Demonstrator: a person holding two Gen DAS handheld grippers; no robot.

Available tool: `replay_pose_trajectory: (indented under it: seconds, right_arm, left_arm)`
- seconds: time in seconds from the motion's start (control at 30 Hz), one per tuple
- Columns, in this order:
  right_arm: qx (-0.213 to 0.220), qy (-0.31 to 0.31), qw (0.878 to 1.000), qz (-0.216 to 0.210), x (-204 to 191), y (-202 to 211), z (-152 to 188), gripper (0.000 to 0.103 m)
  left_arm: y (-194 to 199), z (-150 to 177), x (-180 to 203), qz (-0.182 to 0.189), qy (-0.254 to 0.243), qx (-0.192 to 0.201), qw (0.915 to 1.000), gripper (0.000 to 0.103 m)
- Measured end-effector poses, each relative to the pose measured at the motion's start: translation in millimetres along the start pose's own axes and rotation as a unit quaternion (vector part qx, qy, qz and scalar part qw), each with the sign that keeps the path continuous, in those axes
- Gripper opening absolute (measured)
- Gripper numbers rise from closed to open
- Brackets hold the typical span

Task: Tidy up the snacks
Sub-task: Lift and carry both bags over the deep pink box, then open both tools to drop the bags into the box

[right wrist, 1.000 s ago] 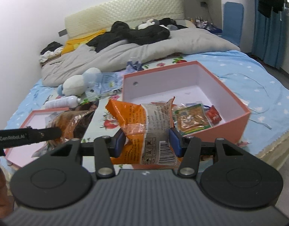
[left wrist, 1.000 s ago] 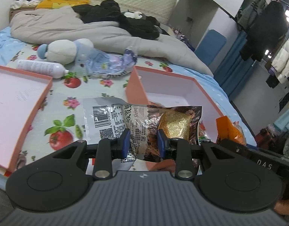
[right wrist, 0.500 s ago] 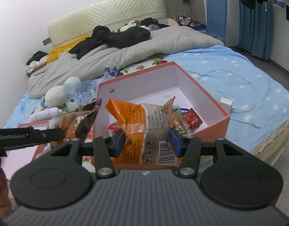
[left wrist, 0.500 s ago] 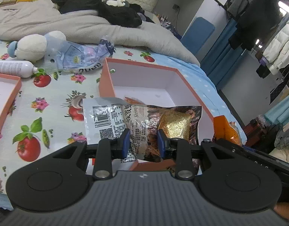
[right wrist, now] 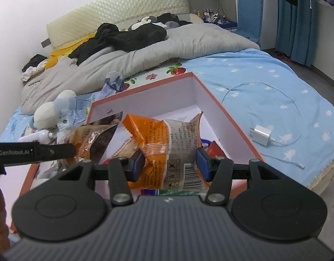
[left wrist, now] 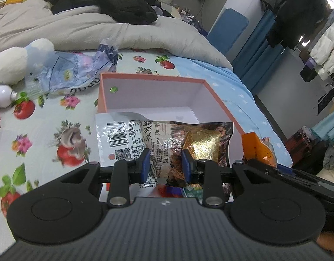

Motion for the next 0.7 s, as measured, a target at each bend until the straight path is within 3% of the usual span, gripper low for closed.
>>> replay_pose_trajectory:
  seconds: [0.43, 0.7]
  right_arm:
    - [-0.027, 0.005, 1.0, -0.007, 6, -77, -35, 0.055]
    - [-0.044, -0.009, 0.999, 0.003, 16, -105, -42, 0.056]
  left_arm:
    - [-86, -43, -11, 0.002, -0.01, -0.032, 0.9994, 0.036]
    - [-116, -54, -20, -0.001, -0.01, -0.045, 0.9989, 0.036]
Point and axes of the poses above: each gripper's, at about its wrist camera, not at the fingertips, and y roughly against the way its jaws point, x to its right, z to its underside, the point moved 3 cm from there along -y, roughly the way its jaws point, and after that the axes turned 1 degree about -y, right-handed, at the moved point
